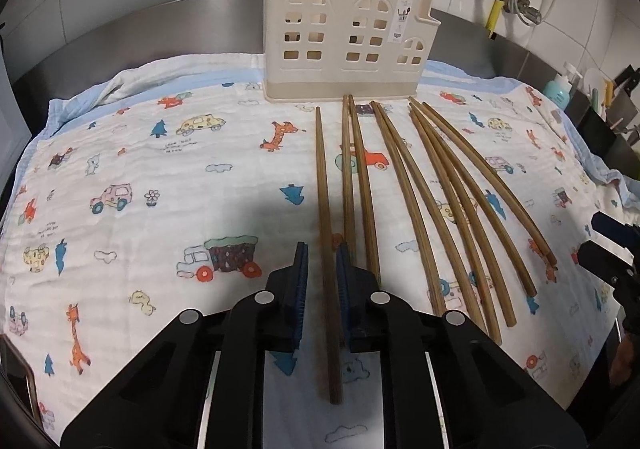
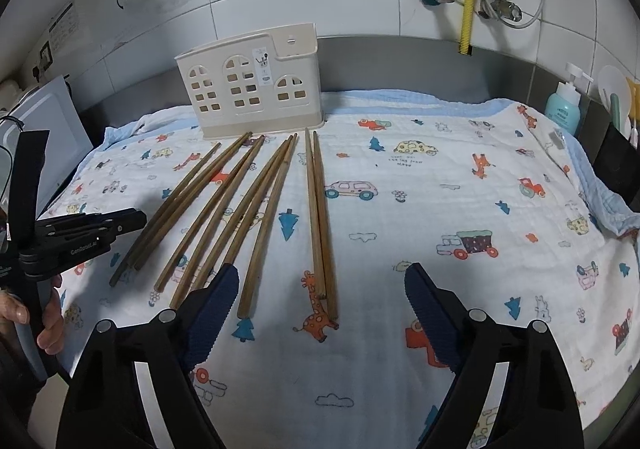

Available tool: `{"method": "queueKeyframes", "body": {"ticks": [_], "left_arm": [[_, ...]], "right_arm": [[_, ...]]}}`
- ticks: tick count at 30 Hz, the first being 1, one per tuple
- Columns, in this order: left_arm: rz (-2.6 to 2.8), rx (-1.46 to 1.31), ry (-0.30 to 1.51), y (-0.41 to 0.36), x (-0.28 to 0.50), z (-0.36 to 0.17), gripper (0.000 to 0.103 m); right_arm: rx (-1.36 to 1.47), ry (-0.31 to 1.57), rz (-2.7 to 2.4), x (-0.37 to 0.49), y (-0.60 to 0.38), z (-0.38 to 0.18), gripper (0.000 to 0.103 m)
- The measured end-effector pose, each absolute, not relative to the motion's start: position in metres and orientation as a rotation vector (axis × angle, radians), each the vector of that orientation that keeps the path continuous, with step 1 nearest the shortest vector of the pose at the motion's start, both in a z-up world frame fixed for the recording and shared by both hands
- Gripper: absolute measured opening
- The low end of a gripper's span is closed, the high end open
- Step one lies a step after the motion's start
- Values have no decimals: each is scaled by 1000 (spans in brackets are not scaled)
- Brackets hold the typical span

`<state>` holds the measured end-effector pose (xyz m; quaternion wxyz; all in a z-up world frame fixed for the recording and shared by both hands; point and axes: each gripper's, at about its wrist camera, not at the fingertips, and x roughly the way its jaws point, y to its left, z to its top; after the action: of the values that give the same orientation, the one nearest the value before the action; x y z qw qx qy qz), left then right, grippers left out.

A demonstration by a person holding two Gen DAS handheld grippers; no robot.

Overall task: Organize utensils
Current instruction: 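Move the left tool to one brown chopstick while the right tool approaches another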

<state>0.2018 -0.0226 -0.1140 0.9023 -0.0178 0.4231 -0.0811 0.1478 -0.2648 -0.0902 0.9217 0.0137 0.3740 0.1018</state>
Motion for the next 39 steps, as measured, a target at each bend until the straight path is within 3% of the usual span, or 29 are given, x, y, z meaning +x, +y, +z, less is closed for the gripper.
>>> {"method": "queueKeyframes", "body": {"ticks": [7, 16, 39], "left_arm": [[-171, -56, 898, -22, 209, -122, 12], [-167, -46, 904, -23, 212, -126, 12], [-165, -29, 902, -24, 213, -126, 12]], "right_arm": [[34, 775, 186, 156, -274, -93, 72], [-1, 843, 192, 175, -279, -109, 47], [-107, 903, 243, 202, -262, -123, 22]]}}
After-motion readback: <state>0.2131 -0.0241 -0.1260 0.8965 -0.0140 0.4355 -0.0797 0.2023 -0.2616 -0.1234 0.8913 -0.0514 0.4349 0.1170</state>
